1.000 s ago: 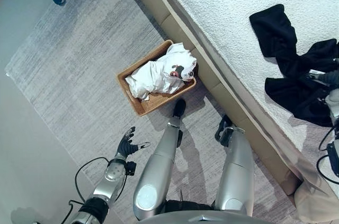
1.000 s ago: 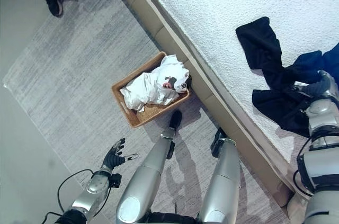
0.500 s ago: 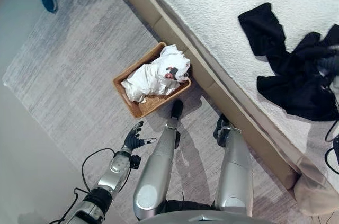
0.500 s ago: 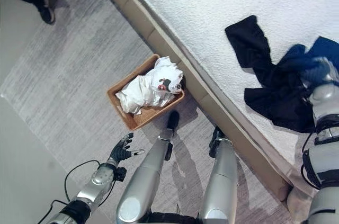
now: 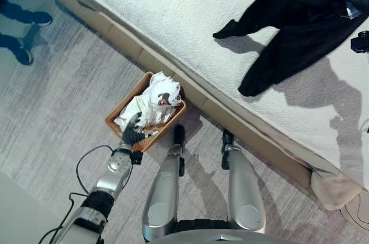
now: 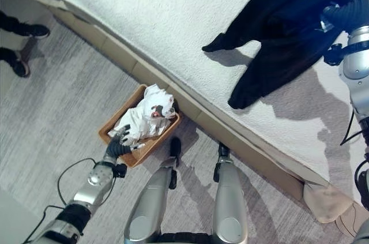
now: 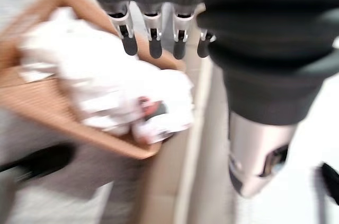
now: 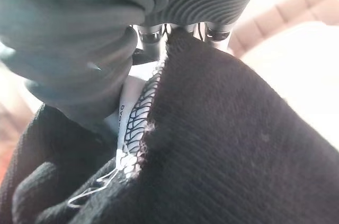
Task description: Pick up clothes into the bucket
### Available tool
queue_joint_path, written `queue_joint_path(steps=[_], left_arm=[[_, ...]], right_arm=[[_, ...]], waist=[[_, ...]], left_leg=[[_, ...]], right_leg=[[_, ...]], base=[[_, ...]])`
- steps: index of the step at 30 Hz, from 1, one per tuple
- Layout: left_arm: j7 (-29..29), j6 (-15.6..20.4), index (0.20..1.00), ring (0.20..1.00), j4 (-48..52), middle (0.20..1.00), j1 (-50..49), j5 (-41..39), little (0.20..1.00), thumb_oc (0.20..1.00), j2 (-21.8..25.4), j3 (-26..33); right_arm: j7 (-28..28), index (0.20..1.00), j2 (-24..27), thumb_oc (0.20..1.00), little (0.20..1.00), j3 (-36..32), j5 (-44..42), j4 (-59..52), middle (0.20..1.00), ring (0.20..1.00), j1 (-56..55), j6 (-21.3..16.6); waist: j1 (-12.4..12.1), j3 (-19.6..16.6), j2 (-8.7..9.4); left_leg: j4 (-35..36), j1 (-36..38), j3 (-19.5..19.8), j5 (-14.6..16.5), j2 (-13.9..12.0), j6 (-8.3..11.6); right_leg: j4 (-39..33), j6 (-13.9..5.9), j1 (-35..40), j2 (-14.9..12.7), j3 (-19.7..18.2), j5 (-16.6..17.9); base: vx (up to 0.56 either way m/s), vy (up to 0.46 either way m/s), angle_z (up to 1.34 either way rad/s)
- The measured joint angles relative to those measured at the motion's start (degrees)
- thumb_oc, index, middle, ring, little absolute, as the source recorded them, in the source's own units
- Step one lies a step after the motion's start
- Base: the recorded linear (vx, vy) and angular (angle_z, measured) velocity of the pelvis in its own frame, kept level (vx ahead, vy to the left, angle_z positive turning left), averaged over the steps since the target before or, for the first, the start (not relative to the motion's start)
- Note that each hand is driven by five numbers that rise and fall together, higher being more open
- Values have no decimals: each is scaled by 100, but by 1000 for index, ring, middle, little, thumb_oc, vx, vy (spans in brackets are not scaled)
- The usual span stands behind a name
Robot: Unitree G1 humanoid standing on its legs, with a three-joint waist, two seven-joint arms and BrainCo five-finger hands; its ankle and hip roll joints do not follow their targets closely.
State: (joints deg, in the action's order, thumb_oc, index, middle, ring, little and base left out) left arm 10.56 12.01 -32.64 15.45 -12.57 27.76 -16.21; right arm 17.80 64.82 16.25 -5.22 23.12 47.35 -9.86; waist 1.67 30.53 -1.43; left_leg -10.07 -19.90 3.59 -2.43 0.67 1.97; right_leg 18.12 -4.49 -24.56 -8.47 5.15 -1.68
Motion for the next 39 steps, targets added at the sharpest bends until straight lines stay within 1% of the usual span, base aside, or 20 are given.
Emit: queue_joint_path(steps=[2, 4, 5, 8, 10, 11, 12, 13, 14, 15, 17, 19, 23, 29, 30, 32, 33, 35, 38, 39], left_arm=[[31, 73, 1000, 1000, 403, 1000, 320, -5, 1000, 1000, 294, 185], [28, 104, 1000, 1000, 687, 1000, 691, -171, 1000, 1000, 456, 227], [24, 127, 1000, 1000, 805, 1000, 873, -218, 1000, 1000, 501, 224], [-15, 148, 1000, 1000, 1253, 1000, 1505, -456, 1000, 1000, 448, 140], [-66, 219, 1000, 1000, 1503, 1000, 1724, -466, 1000, 1000, 396, 72], [-98, 152, 1000, 1000, 1746, 1000, 2039, -526, 1000, 1000, 303, -183], [-119, 145, 1000, 1000, 1858, 1000, 2230, -525, 1000, 1000, 278, -348], [-195, 184, 1000, 1000, 1917, 1000, 2503, -522, 1000, 1000, 238, -619], [-218, 167, 1000, 1000, 1937, 1000, 2751, -526, 1000, 1000, 123, -763], [-229, 167, 1000, 1000, 1923, 1000, 2845, -523, 1000, 1000, 25, -802], [-237, 167, 1000, 1000, 1891, 1000, 2913, -653, 1000, 1000, -291, -970], [-282, 94, 1000, 1000, 1761, 1000, 2943, -759, 1000, 1000, -511, -1111], [-456, -67, 1000, 1000, 1435, 1000, 2898, -907, 1000, 1000, -730, -1489], [-751, -292, 1000, 1000, 1073, 1000, 2870, -1201, 1000, 1000, -1120, -2014], [-842, -331, 1000, 1000, 1062, 1000, 2870, -1374, 1000, 1000, -1217, -2135], [-973, -398, 1000, 1000, 1062, 1000, 2867, -1551, 1000, 1000, -1201, -2312], [-1142, -507, 1000, 1000, 1070, 1000, 2862, -1745, 1000, 1000, -1197, -2477], [-1335, -656, 1000, 1000, 1078, 1000, 2811, -1923, 1000, 1000, -1213, -2553], [-1601, -913, 1000, 1000, 1108, 1000, 2782, -2413, 1000, 1000, -1146, -2773], [-1717, -1032, 1000, 1000, 1116, 1000, 2775, -2767, 1000, 1000, -1123, -2865]], right_arm=[[-109, 200, -115, 200, 200, -40, -204, -228, 200, 200, -97, -110], [-349, 200, -214, 200, 200, -230, -494, -613, 200, 200, -395, -115], [-435, 200, -237, 200, 200, -233, -576, -701, 200, 200, -448, -110], [-865, 200, -419, 200, 200, -194, -811, -1036, 200, 200, -578, -78], [-1005, 200, -487, 200, 200, -191, -918, -1160, 200, 200, -610, -78], [-1158, 200, -580, 200, 200, -186, -1006, -1264, 200, 200, -608, 5], [-1231, 200, -589, 200, 200, -173, -1009, -1378, 200, 200, -610, 39], [-1344, 200, -607, 200, 200, -124, -1017, -1570, 200, 200, -587, 30], [-1420, 200, -618, 200, 200, -37, -1098, -1694, 200, 200, -569, 18], [-1453, 200, -620, 200, 200, 8, -1132, -1758, 200, 200, -555, 16], [-1597, 200, -619, 200, 200, 181, -1243, -1957, 200, 200, -539, 22], [-1700, 200, -624, 200, 200, 453, -1253, -1995, 200, 200, -347, 36], [-1939, 200, -723, 200, 200, 900, -1366, -2188, 200, 200, -244, 87], [-2211, 200, -974, 200, 200, 1148, -1599, -2437, 200, 200, -256, 192], [-2241, 200, -1004, 200, 200, 1151, -1638, -2514, 200, 200, -257, 234], [-2282, 200, -1024, 200, 200, 1150, -1673, -2578, 200, 200, -302, 238], [-2326, 200, -1010, 200, 200, 1150, -1676, -2645, 200, 200, -393, 287], [-2371, 200, -1015, 200, 200, 1150, -1676, -2700, 200, 200, -529, 312], [-2441, 200, -1015, 200, 200, 1149, -1685, -2775, 200, 200, -767, 367], [-2458, 200, -1020, 200, 200, 1149, -1696, -2790, 200, 200, -843, 392]], waist=[[105, -54, 125], [126, -76, 171], [190, -83, 189], [220, -156, 251], [266, -188, 278], [345, -190, 290], [339, -191, 290], [306, -273, 287], [380, -484, 302], [391, -569, 301], [463, -858, 311], [498, -929, 308], [538, -1323, 312], [532, -1745, 300], [533, -1809, 287], [528, -1873, 264], [535, -1951, 239], [537, -2046, 204], [541, -2202, 110], [540, -2227, 70]], left_leg=[[116, 268, -96, 13, -57, 12], [189, 483, -200, 10, -80, 17], [207, 560, -227, 12, -90, 17], [311, 877, -365, 40, -122, 58], [352, 999, -395, 42, -123, 58], [386, 1204, -427, 57, -152, 79], [412, 1308, -428, 58, -161, 80], [492, 1429, -433, 61, -179, 83], [544, 1431, -457, 90, -225, 122], [553, 1430, -461, 87, -214, 123], [563, 1454, -464, 88, -245, 124], [643, 1653, -475, 88, -271, 124], [765, 1833, -506, 104, -356, 145], [915, 2144, -520, 103, -439, 146], [944, 2174, -518, 104, -449, 146], [973, 2231, -512, 103, -438, 145], [983, 2273, -494, 103, -436, 145], [1003, 2336, -490, 103, -444, 145], [1052, 2372, -478, 100, -435, 147], [1066, 2413, -466, 101, -432, 147]], right_leg=[[-115, -47, 186, 35, -105, -7], [-158, -43, 363, 65, -161, 76], [-197, -47, 426, 84, -188, 89], [-265, -61, 652, 130, -290, 117], [-304, -60, 754, 154, -301, 120], [-341, -60, 957, 191, -300, 118], [-370, -59, 1061, 202, -300, 118], [-405, -62, 1157, 217, -299, 112], [-435, -68, 1138, 230, -301, 76], [-440, -66, 1138, 238, -298, 79], [-456, -66, 1153, 267, -303, 78], [-510, -58, 1329, 300, -299, 72], [-644, -27, 1500, 377, -300, 45], [-830, -14, 1825, 440, -283, 39], [-846, -12, 1854, 437, -276, 37], [-862, -10, 1908, 439, -265, 36], [-914, -8, 1982, 429, -238, 33], [-953, -8, 2062, 417, -225, 33], [-1050, -9, 2148, 401, -172, 38], [-1094, -11, 2214, 393, -148, 35]], base=[[94, -6, -31], [69, -16, -27], [121, -19, -23], [79, -4, -24], [120, -1, -14], [102, 2, -5], [126, 5, -6], [82, -17, -9], [82, -17, -6], [32, -25, -7], [53, -22, -5], [91, -17, -4], [79, -15, -4], [52, -2, -1], [63, 12, 2], [46, 10, 4], [29, 11, 7], [31, 19, 6], [25, 21, 9], [18, 12, 10]])
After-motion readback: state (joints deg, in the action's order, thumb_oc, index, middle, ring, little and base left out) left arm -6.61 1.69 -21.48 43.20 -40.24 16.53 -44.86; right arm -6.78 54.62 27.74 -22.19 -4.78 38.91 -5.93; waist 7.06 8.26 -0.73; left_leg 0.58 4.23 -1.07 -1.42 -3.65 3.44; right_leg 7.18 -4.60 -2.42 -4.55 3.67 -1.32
